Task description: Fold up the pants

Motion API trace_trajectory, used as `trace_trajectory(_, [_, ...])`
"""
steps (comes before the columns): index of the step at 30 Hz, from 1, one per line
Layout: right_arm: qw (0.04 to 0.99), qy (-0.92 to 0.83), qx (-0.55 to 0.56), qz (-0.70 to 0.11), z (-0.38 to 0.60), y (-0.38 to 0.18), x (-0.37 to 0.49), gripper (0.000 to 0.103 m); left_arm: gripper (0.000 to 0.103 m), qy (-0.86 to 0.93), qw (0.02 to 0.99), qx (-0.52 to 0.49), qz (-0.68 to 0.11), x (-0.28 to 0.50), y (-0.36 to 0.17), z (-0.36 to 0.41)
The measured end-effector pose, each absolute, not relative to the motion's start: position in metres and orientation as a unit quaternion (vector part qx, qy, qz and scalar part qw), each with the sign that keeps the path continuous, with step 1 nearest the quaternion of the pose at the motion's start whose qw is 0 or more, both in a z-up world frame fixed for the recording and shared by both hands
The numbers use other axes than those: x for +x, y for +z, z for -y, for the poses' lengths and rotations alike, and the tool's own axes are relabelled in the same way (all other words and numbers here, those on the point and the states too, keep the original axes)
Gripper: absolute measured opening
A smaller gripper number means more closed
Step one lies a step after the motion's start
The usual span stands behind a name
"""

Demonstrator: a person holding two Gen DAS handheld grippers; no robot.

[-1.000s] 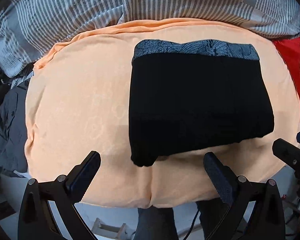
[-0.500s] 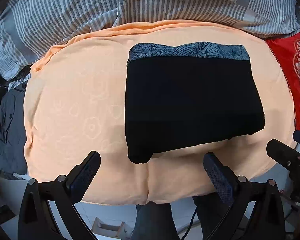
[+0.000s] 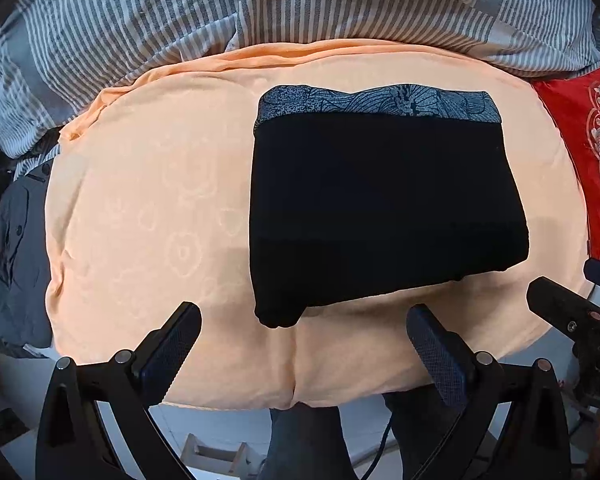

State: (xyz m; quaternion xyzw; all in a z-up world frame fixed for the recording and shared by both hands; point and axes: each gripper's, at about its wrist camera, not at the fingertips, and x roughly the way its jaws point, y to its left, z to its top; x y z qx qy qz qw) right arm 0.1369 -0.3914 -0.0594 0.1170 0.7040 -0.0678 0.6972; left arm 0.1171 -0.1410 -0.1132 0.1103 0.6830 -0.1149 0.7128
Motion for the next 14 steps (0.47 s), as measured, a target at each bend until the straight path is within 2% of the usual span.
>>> trace_trajectory(14, [0.695,-0.063,0.107,-0.708,0.3866,-0.0618,0.1425,0.103,0.103,-0.125,0.717,0.115,-0.676,0.1164,-0.1125,0.1426])
